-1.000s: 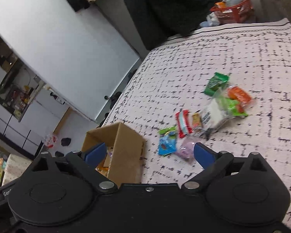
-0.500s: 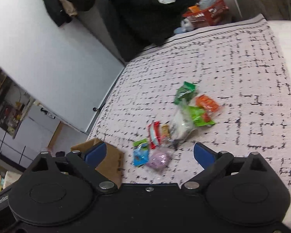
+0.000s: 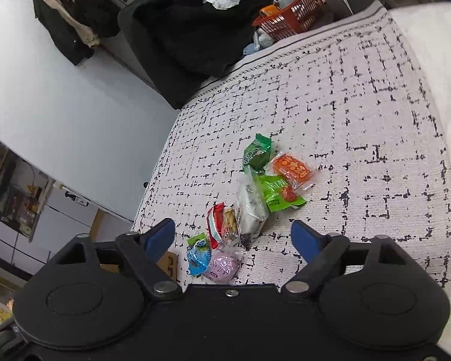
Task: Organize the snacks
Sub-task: 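Lower left tool toward the purple packet while right tool approaches the green wrappers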
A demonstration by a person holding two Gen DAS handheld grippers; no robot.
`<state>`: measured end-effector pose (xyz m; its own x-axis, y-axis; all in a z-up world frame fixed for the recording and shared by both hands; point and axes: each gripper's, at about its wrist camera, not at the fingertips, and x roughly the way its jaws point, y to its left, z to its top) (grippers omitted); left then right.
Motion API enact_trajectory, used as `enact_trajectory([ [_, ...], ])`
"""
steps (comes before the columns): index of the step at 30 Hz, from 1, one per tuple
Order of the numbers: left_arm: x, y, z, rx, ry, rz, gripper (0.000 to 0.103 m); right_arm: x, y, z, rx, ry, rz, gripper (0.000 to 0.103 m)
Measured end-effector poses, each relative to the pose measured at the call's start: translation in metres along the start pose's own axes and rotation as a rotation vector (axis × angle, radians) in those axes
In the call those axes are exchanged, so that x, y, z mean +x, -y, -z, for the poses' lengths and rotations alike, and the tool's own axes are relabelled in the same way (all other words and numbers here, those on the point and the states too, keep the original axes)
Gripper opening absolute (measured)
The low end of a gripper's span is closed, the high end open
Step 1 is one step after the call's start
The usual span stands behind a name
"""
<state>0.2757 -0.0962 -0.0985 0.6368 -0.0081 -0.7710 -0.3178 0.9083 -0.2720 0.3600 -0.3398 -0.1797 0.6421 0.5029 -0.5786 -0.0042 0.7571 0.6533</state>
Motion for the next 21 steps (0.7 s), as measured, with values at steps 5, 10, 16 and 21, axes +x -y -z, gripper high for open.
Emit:
enact_trajectory([
  [5,0.020,0.008,0.005,-0.006,-0.031,-0.001,0.081,0.012,0.012,-0.002,0.026,-0.014,0.003,0.076],
  [10,0.041,0.014,0.008,-0.010,-0.061,-0.014,0.076,0.025,0.021,-0.005,0.048,-0.038,0.005,0.071],
  [16,0.065,0.018,0.009,-0.012,-0.094,-0.026,0.073,0.039,0.023,-0.006,0.049,-0.064,0.001,0.069],
  [21,0.085,0.020,0.011,-0.011,-0.115,-0.035,0.073,0.049,0.025,-0.004,0.059,-0.078,0.007,0.068],
])
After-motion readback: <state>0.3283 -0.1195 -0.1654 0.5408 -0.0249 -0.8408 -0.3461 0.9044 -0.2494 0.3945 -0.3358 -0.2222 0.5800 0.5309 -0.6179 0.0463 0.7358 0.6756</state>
